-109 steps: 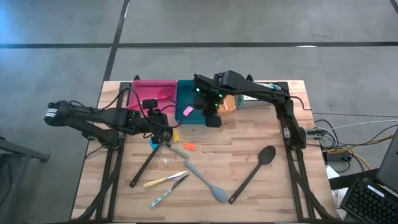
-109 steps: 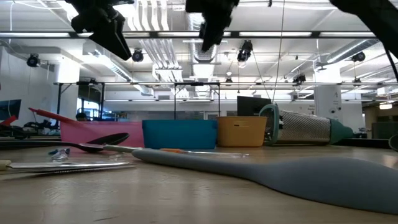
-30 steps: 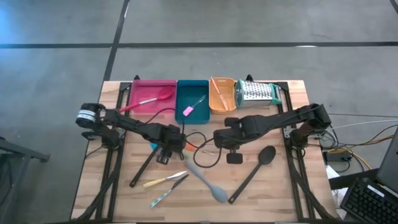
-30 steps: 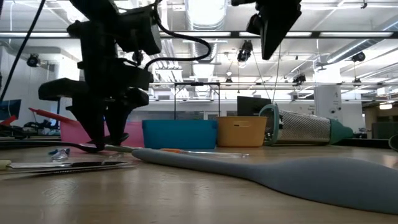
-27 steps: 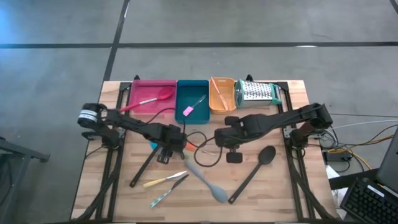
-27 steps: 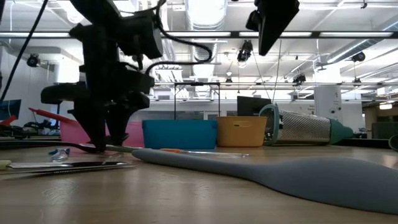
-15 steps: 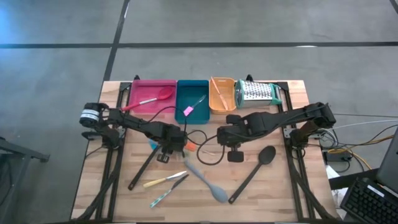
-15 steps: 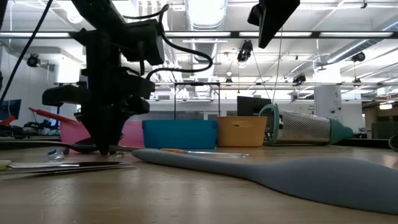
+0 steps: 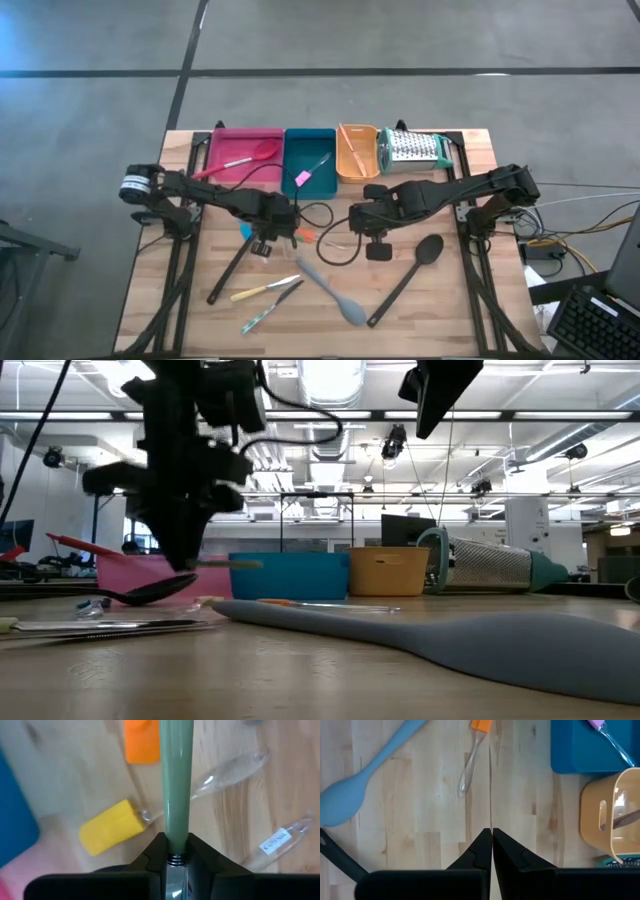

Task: Pick & Place Kitchen Items
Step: Put the green knife into the yellow bin

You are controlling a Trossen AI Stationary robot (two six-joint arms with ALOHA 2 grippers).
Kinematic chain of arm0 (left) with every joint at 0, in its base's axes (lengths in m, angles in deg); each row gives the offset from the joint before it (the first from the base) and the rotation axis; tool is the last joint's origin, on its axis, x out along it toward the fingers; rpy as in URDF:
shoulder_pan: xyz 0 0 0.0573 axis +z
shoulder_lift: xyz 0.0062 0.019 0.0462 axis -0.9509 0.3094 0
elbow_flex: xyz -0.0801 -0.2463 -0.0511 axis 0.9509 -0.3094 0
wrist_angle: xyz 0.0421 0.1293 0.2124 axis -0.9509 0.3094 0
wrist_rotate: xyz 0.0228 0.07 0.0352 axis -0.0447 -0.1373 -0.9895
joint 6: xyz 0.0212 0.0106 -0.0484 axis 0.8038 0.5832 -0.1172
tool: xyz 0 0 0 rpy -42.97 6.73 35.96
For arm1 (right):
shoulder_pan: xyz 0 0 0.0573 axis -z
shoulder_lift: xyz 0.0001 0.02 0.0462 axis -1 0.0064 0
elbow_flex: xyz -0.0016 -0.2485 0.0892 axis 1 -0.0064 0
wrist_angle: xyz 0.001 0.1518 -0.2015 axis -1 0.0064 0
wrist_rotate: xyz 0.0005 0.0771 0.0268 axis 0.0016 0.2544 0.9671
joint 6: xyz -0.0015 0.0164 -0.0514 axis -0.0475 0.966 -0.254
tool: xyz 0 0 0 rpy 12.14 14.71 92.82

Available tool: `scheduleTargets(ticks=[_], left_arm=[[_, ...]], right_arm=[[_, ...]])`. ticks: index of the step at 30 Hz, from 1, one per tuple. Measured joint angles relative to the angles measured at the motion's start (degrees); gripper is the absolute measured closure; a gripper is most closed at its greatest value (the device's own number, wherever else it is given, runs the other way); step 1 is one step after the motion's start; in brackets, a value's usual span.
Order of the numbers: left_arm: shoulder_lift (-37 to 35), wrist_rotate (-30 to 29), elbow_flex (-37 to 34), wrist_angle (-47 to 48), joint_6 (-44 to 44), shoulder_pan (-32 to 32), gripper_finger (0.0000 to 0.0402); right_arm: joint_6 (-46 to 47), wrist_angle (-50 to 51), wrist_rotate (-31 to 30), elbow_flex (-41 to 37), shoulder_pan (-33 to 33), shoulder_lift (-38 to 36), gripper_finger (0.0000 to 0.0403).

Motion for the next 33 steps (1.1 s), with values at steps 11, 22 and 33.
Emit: scheduleTargets(ticks=[11, 22, 33], left_arm=[[-12.48, 0.13, -0.07, -8.45, -1.32, 0.11, 0.0353], [-19.75, -0.31, -6.34, -39.40, -1.28, 1.54, 0.0353], [-14.73, -14.28, -6.90, -55.95, -2.53, 2.06, 0.0353]], right_arm=[[4.07, -2.89, -7.85, -5.36, -0.44, -2.90, 0.0394], [4.72, -44.61, -16.39, -29.53, -3.04, -19.04, 0.0394], [-6.75, -72.23, -16.51, -41.79, -1.76, -22.51, 0.0394]])
